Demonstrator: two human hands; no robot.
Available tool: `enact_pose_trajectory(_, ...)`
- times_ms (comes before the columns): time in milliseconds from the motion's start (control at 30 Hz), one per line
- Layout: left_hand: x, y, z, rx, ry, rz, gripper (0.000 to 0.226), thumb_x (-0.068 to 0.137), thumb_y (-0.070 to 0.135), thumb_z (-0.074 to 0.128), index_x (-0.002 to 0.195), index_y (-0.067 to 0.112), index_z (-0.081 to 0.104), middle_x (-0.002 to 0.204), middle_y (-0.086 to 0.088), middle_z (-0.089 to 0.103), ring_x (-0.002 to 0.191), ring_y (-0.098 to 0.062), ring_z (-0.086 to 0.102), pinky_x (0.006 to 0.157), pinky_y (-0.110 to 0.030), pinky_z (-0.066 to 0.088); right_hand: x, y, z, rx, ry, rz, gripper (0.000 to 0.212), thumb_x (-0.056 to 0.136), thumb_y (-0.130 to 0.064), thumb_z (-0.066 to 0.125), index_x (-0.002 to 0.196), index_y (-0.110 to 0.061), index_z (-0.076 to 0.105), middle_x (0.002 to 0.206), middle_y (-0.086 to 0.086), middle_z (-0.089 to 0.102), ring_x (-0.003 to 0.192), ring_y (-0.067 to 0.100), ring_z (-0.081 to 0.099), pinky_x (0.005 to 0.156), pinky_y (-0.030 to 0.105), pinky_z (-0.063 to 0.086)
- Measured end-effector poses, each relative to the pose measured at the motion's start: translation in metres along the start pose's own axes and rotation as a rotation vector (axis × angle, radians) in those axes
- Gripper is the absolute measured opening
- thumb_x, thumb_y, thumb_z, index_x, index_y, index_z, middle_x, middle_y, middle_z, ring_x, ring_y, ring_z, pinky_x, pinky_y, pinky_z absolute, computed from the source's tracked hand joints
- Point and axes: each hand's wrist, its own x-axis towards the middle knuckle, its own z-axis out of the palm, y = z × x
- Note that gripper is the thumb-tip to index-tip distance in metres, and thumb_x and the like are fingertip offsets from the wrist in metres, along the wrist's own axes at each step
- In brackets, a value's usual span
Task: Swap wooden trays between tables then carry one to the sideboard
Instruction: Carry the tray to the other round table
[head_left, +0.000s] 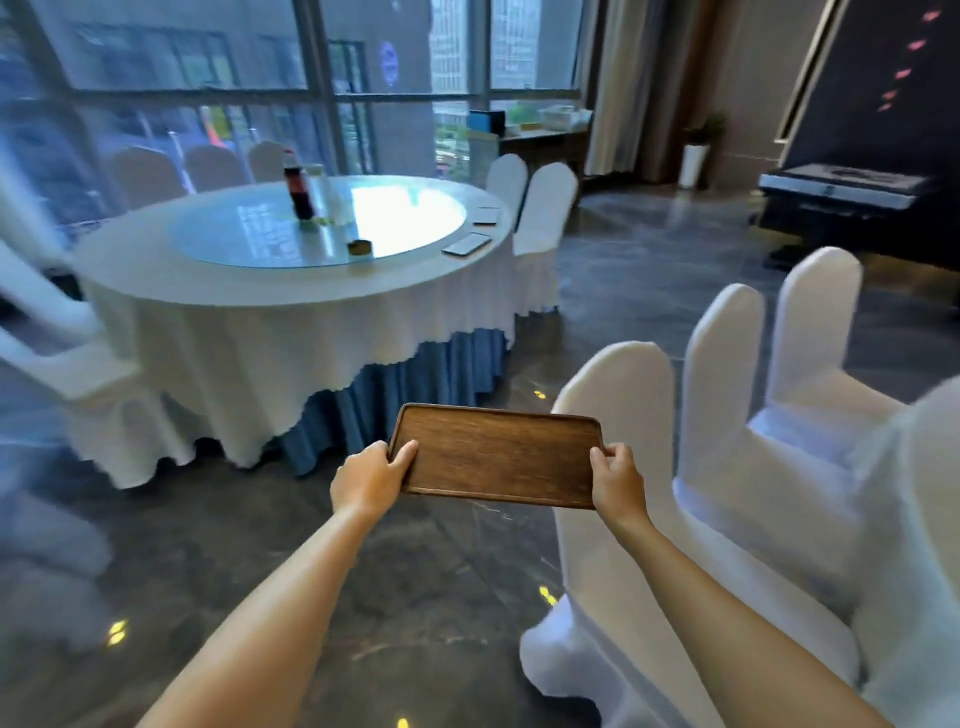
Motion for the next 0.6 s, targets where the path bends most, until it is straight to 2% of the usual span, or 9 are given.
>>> enact_pose_trajectory(100, 0.025, -0.025, -0.006, 0.001, 0.016, -0.062, 0.047, 0.091, 0.054, 0.039, 0.071, 0.012, 0.047, 0.093, -0.014, 0.068, 0.073, -0.026, 0.051, 0.065, -0.033, 0.039, 0.021, -0.017, 0.039, -0.019, -0.053, -0.031, 0.03, 0.098, -0.021, 0.038, 0.115, 0.002, 0.048, 0.104, 0.019, 0.058, 0.102, 0.035, 0.055, 0.08, 0.033, 0.036)
enact_pose_trajectory(233, 0.068, -0.048, -0.002, 0.021, 0.024, -0.125, 0.048, 0.092, 0.053, 0.038, 0.075, 0.009, 0.049, 0.095, -0.015, 0.068, 0.081, -0.032, 0.057, 0.067, -0.033, 0.038, 0.061, -0.03, 0.089, -0.045, -0.114, -0.047, 0.032, 0.098, -0.022, 0.038, 0.118, 0.001, 0.047, 0.116, 0.022, 0.059, 0.11, 0.036, 0.054, 0.09, 0.038, 0.041)
enact_pose_trajectory(333, 0.116, -0.056, 0.008, 0.03, 0.021, -0.145, 0.048, 0.092, 0.052, 0.038, 0.077, 0.008, 0.05, 0.094, -0.015, 0.068, 0.075, -0.027, 0.052, 0.066, -0.033, 0.038, 0.104, -0.034, 0.128, -0.064, -0.136, -0.057, 0.031, 0.098, -0.021, 0.039, 0.117, 0.001, 0.048, 0.111, 0.02, 0.06, 0.107, 0.035, 0.055, 0.085, 0.037, 0.04)
enact_pose_trajectory(400, 0.159, -0.059, 0.016, 0.025, 0.023, -0.157, 0.049, 0.092, 0.053, 0.037, 0.076, 0.009, 0.05, 0.092, -0.014, 0.068, 0.074, -0.026, 0.051, 0.065, -0.033, 0.039, 0.139, -0.039, 0.155, -0.062, -0.156, -0.064, 0.029, 0.098, -0.021, 0.039, 0.115, 0.0, 0.048, 0.101, 0.014, 0.057, 0.098, 0.031, 0.054, 0.077, 0.032, 0.036)
enact_pose_trajectory(533, 0.254, -0.046, 0.022, 0.057, 0.033, -0.177, 0.048, 0.092, 0.052, 0.038, 0.077, 0.008, 0.049, 0.095, -0.015, 0.068, 0.075, -0.025, 0.05, 0.065, -0.032, 0.037, 0.222, -0.065, 0.206, -0.026, -0.18, -0.061, 0.03, 0.098, -0.022, 0.038, 0.116, -0.001, 0.048, 0.097, 0.008, 0.053, 0.094, 0.026, 0.052, 0.081, 0.037, 0.04)
enact_pose_trajectory(600, 0.303, -0.031, 0.02, 0.089, 0.041, -0.152, 0.047, 0.093, 0.051, 0.037, 0.078, 0.008, 0.049, 0.098, -0.016, 0.068, 0.079, -0.03, 0.054, 0.066, -0.032, 0.037, 0.265, -0.081, 0.224, -0.005, -0.181, -0.059, 0.029, 0.098, -0.023, 0.037, 0.115, -0.001, 0.048, 0.096, 0.007, 0.053, 0.093, 0.025, 0.052, 0.078, 0.035, 0.041)
